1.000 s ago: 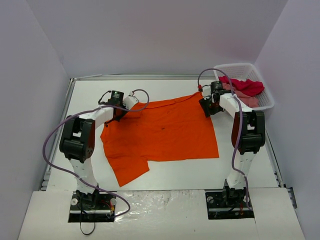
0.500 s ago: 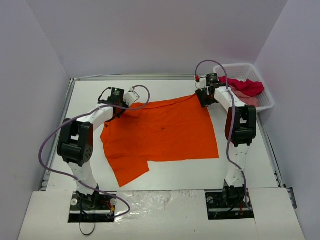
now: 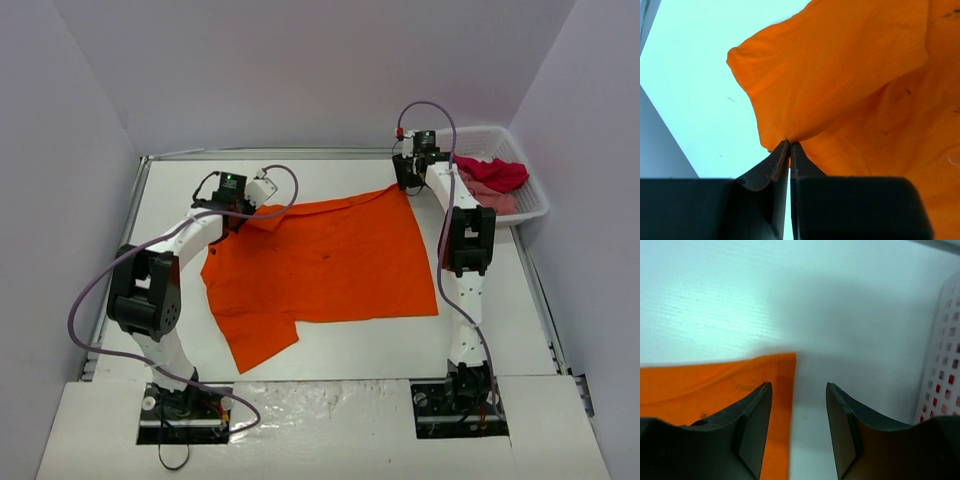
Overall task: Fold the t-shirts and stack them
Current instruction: Grap the side of the flattened tshirt furthest away from the robot with both arms
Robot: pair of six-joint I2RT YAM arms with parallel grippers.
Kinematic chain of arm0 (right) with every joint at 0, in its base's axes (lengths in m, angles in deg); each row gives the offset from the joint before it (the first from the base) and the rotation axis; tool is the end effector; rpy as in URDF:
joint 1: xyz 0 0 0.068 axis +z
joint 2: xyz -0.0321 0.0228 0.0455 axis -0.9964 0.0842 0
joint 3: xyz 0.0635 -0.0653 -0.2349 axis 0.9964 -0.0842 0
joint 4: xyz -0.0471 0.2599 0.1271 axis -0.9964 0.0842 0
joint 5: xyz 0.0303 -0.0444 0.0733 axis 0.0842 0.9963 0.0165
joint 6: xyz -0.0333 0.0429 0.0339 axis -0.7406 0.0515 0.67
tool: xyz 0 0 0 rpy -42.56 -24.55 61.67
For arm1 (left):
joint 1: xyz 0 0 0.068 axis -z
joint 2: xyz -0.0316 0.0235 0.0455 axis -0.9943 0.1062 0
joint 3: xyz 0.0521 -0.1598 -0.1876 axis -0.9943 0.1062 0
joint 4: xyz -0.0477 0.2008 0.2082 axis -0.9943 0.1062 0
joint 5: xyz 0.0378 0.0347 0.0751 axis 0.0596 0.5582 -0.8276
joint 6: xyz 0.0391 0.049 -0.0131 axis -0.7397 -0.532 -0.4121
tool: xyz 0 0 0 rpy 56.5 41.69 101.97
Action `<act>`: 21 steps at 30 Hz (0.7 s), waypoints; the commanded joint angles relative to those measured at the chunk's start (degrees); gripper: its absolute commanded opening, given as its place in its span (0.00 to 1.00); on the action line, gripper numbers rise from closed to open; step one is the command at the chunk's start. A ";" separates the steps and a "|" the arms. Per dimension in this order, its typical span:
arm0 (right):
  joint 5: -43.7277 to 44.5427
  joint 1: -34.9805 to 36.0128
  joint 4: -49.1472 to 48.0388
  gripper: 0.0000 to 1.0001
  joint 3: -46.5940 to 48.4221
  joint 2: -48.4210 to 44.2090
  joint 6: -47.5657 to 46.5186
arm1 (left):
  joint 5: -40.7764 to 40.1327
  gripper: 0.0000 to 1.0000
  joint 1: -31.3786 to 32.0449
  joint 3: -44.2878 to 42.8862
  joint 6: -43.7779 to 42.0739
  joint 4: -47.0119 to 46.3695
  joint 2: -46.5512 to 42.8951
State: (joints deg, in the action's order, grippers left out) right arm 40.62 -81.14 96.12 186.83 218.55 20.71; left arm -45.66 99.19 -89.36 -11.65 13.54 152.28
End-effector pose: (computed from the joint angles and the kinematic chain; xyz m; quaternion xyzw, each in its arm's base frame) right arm 0.5934 0.0481 0.1601 -0.1531 0.8800 0.0257 0.4490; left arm 0.4192 -0.1120 0.1892 0.3429 0.8477 0.0748 0.3978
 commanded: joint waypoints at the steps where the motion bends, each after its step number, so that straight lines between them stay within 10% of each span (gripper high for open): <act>1: -2.87 -0.69 0.45 0.44 5.86 1.77 1.60 | -1.23 0.02 0.53 -0.42 1.13 1.38 -3.10; 21: -10.53 -1.13 -1.75 0.44 9.39 8.72 2.82 | -2.03 0.02 0.71 0.90 0.78 0.33 -2.40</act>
State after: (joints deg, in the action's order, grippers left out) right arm 31.81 -82.18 93.62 194.42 226.06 22.53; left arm -46.51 99.61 -88.03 -11.37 13.69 151.97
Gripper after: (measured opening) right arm 0.448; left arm 0.032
